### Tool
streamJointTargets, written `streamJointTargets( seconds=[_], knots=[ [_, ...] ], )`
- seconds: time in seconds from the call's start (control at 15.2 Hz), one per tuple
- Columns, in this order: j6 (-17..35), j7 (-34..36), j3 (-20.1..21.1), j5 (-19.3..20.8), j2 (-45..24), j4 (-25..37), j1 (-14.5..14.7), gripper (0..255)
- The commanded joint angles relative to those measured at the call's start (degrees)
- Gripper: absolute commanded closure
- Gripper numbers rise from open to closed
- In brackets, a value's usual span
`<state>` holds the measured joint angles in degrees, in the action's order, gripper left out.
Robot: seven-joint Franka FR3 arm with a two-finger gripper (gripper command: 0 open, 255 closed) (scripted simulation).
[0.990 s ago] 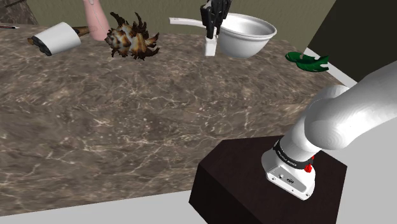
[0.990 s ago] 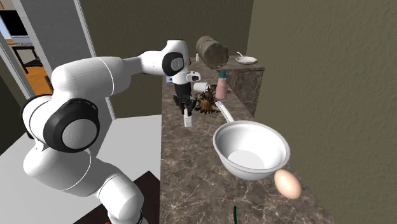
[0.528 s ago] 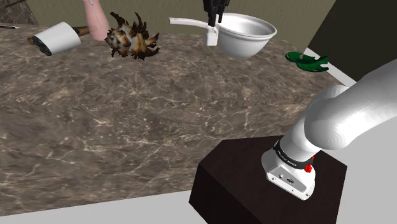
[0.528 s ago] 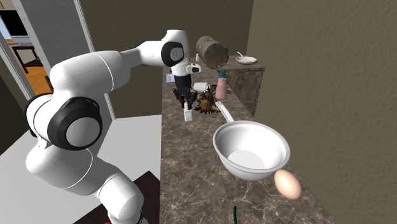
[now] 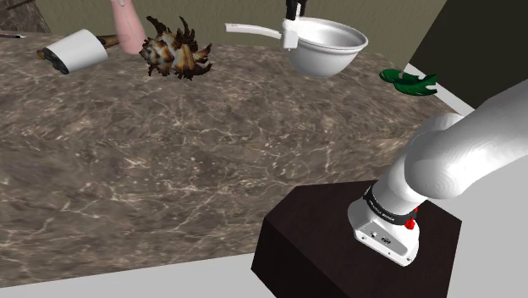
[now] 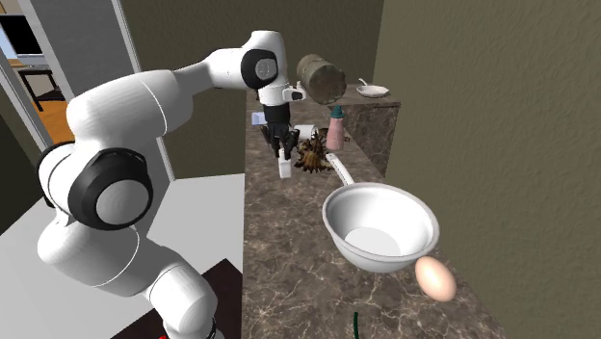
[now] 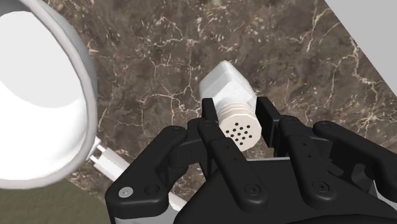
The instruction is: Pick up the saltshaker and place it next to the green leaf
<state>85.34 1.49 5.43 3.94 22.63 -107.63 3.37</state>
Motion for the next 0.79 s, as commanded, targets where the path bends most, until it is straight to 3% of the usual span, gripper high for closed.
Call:
streamJointTargets(
  seconds=[0.0, 0.73],
  knots=[
    [-0.17, -2.03, -1.46, 0.37, 2.71, -2.38, -0.52, 255],
    [-2.34, -14.97, -11.56, 5.77, 16.47, -12.52, -4.09, 255]
  ],
)
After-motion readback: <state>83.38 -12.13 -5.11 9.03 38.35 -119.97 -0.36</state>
